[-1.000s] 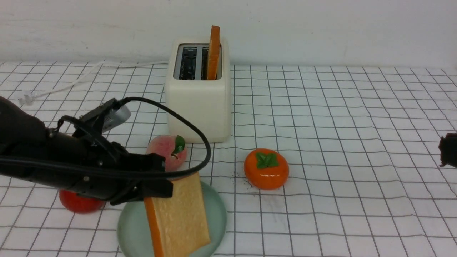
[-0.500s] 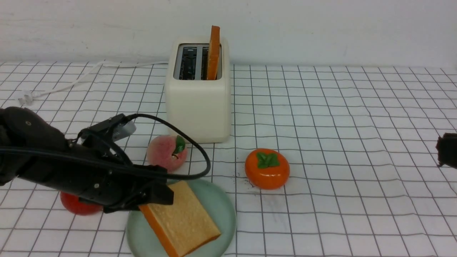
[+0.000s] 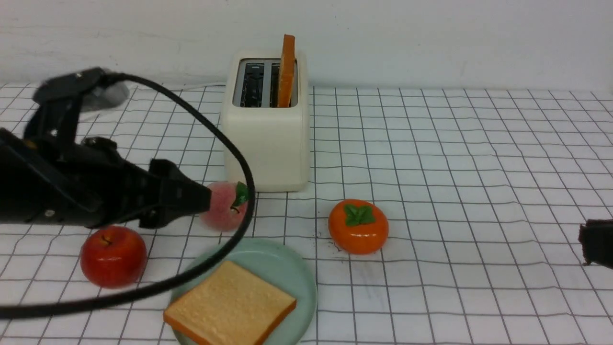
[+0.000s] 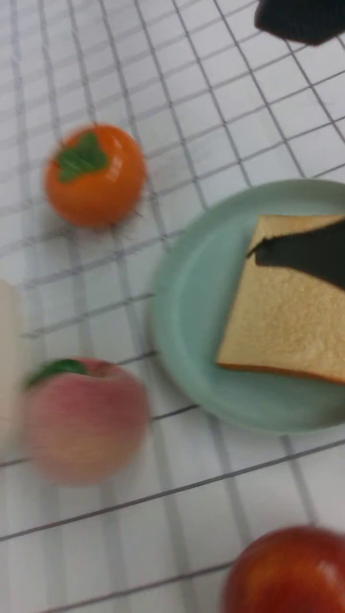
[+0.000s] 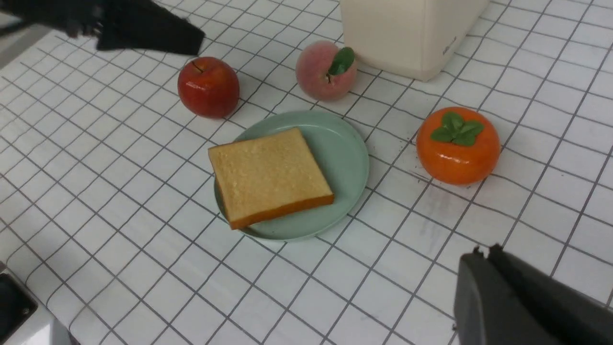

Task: Take toasted bread from bread machine on white checkered table place on plate.
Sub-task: 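Place the slice of bread on the plate with the left gripper, then grasp the toast slice in the toaster and pull it up out of the slot with the right gripper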

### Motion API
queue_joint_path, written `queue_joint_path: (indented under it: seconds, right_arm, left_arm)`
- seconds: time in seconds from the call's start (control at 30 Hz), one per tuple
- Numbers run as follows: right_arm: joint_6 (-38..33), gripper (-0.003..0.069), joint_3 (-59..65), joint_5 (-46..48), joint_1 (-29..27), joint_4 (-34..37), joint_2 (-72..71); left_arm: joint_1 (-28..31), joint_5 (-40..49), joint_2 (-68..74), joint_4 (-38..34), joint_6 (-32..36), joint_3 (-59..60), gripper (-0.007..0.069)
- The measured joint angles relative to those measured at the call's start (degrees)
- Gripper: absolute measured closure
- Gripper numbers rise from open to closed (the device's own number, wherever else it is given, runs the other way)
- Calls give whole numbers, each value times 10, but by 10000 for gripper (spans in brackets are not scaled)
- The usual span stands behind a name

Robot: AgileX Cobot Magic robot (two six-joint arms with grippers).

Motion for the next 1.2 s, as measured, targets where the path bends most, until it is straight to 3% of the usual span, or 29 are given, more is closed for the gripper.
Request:
queue_joint_path:
  seconds: [0.1,0.13,0.23,0.3,0.6,0.77,0.8,0.9,0.93,1.03,1.2]
  right_arm:
    - [0,651,0,0,0,0,0]
    - [0,651,0,0,0,0,0]
    - [0,648,0,1,0,6,2]
    - [0,648,-3,4,0,12,7]
    - [0,649,-96,46,4,25,167]
    - [21,657,-211,18,105,-5,323]
    - [24,657,-216,18,105,-9,329]
    - [109,657,-322,-32,188,-106,438]
    - [109,657,-328,-35,191,-112,444]
    - [196,643,-417,-72,220,-199,524]
    - [334,496,-565,-141,225,-323,668]
  left_arm:
    - [0,0,-59,22,0,-1,330]
    - [0,0,-62,23,0,-1,330]
    - [0,29,-106,30,0,-1,561]
    - [0,45,-122,33,-1,-1,625]
    - [0,57,-307,132,-91,38,638]
    - [0,-22,-430,159,-116,105,638]
    - [0,-25,-436,159,-116,108,638]
    - [0,-74,-467,159,-117,139,638]
    - [0,-76,-467,159,-118,140,638]
    - [0,-92,-471,159,-118,148,638]
    - [0,-99,-471,159,-119,148,638]
